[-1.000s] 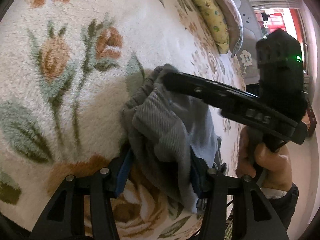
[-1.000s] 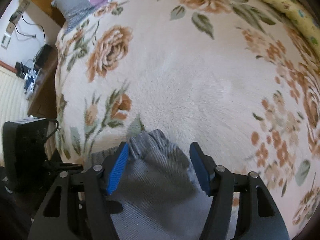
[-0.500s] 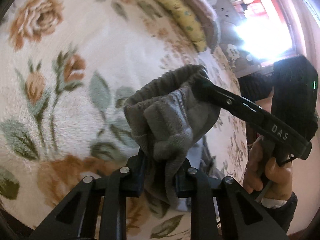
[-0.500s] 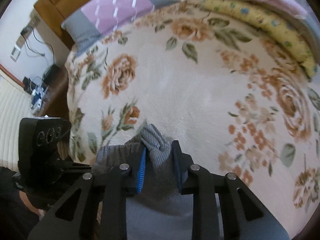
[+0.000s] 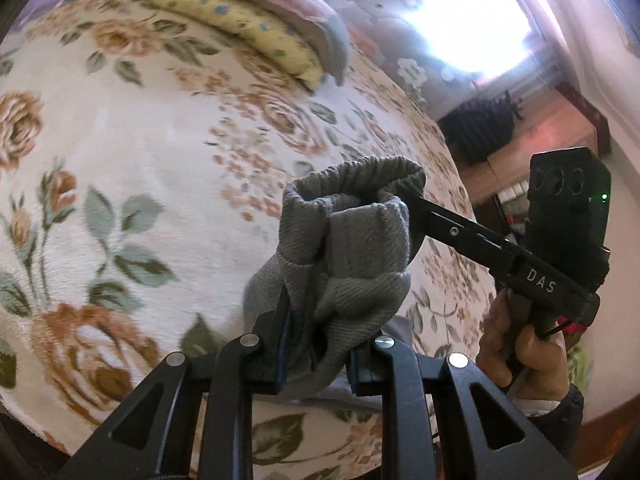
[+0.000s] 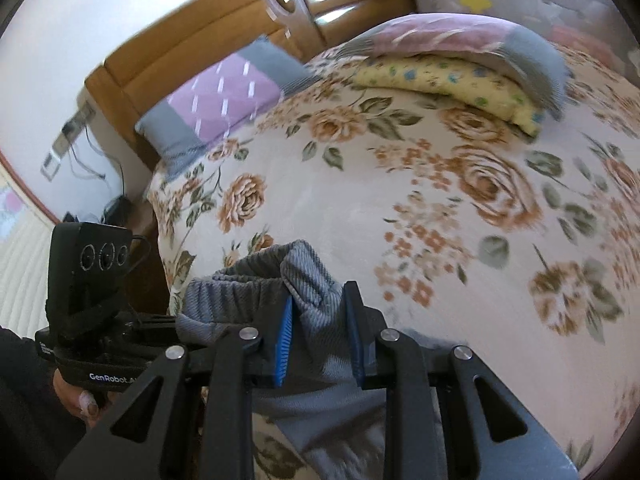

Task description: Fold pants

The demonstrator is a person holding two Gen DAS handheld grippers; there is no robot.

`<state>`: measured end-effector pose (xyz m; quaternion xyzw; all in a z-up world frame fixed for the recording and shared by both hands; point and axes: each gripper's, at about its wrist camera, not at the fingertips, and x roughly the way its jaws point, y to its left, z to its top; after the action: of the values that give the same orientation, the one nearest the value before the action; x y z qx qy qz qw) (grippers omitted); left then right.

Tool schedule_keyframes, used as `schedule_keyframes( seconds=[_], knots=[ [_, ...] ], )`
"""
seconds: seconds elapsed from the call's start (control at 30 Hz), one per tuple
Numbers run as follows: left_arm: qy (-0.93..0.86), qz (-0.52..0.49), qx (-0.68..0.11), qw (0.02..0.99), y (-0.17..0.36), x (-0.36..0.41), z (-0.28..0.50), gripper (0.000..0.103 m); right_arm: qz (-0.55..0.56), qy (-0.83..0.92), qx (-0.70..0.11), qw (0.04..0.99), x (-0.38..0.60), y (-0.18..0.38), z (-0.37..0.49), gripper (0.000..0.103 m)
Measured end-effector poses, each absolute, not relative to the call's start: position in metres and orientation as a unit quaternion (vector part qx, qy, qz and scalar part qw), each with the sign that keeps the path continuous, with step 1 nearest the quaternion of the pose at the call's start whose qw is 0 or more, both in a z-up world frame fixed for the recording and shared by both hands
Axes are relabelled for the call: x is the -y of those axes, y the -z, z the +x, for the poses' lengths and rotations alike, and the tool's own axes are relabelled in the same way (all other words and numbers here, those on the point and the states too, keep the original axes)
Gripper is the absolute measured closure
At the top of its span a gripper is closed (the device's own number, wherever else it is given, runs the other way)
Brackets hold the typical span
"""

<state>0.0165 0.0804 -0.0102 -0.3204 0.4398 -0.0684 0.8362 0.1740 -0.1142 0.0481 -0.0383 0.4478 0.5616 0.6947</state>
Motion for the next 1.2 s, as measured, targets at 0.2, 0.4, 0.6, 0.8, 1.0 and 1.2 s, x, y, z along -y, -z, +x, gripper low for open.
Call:
schedule_keyframes(
  seconds=[0.2,0.4,0.6,0.8,1.0,1.2],
  knots=[
    [0.080,-0.265,-0.442,0.854,0.001,-0.039,0.019,0.082,0.014,-0.551,-0.436,0.711,0.169,-0.040,0.179,0.077],
    [0.090,-0.216,-0.444,0.865,0.001,-0.004,0.020,0.082,0.067,-0.542,-0.434,0.717,0.212,-0.018,0.185,0.077],
    [0.093,-0.181,-0.441,0.874,0.003,0.021,0.019,0.082,0.103,-0.530,-0.431,0.723,0.241,0.003,0.188,0.077],
    [0.097,-0.135,-0.437,0.884,0.007,0.051,0.017,0.081,0.127,-0.520,-0.428,0.728,0.263,0.019,0.189,0.077],
    [0.106,-0.064,-0.433,0.893,0.018,0.085,0.011,0.081,0.144,-0.501,-0.437,0.733,0.288,0.040,0.188,0.077],
    [0.117,0.019,-0.431,0.895,0.038,0.118,0.005,0.077,0.161,-0.475,-0.461,0.732,0.313,0.064,0.186,0.075]
  ],
)
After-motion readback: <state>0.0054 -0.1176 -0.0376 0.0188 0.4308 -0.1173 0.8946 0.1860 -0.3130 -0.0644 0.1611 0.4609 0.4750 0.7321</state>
